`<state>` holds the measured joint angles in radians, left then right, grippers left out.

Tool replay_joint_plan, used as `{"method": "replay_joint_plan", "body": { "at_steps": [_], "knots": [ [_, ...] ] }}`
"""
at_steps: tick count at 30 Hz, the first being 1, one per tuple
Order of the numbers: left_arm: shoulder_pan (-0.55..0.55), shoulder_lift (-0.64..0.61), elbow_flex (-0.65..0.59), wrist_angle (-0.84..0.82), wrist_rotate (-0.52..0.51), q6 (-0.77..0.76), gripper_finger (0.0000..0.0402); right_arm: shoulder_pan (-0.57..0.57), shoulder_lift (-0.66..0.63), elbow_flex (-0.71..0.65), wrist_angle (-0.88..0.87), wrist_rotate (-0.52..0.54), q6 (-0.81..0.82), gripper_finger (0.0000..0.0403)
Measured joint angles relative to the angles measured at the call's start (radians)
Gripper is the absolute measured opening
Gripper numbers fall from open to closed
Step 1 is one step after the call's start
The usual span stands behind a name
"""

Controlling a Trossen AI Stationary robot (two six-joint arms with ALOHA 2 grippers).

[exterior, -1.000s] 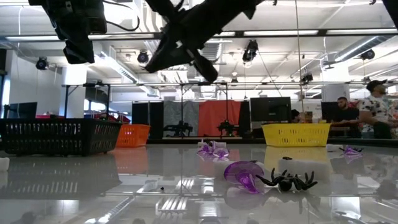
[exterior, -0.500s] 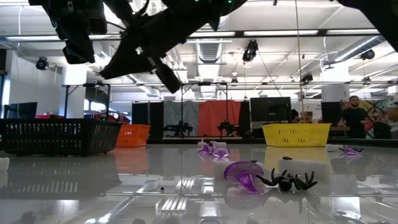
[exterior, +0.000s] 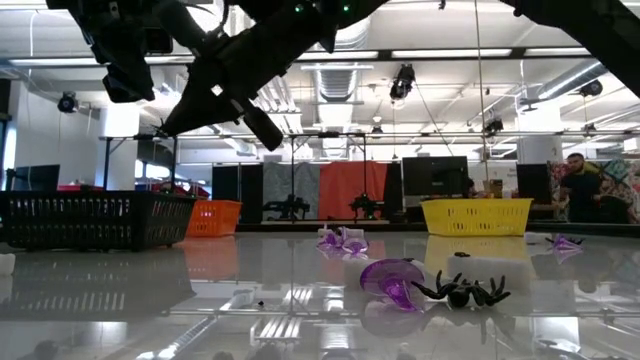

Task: Sort Halloween decoration
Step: Put the black spider toy into the black bin, then put the violet witch hat into the orange bin

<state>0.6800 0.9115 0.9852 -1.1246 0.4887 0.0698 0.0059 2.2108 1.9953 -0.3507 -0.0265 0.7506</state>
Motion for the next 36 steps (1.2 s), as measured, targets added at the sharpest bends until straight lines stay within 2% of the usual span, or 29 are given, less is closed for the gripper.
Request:
{"method": "replay_joint_plan", "body": {
  "at_steps": [7, 19, 31, 36],
  "knots": [
    [0.000, -0.001, 0.000, 0.076, 0.000, 0.016, 0.0098, -0.022, 0.054, 0.015, 0.091, -0.046, 0.037, 0.0009],
    [0.000, -0.009, 0.000, 0.076, 0.001, 0.105, 0.0098, -0.020, 0.112, 0.057, 0.102, -0.078, 0.060, 0.0011],
    [-0.001, -0.010, 0.000, 0.063, 0.001, 0.179, 0.0098, -0.020, 0.110, 0.059, 0.097, 0.006, 0.061, 0.0065],
    [-0.001, -0.010, 0.000, 0.049, 0.001, 0.207, 0.0098, -0.028, 0.076, 0.059, -0.021, 0.009, 0.059, 0.0083]
  ]
}}
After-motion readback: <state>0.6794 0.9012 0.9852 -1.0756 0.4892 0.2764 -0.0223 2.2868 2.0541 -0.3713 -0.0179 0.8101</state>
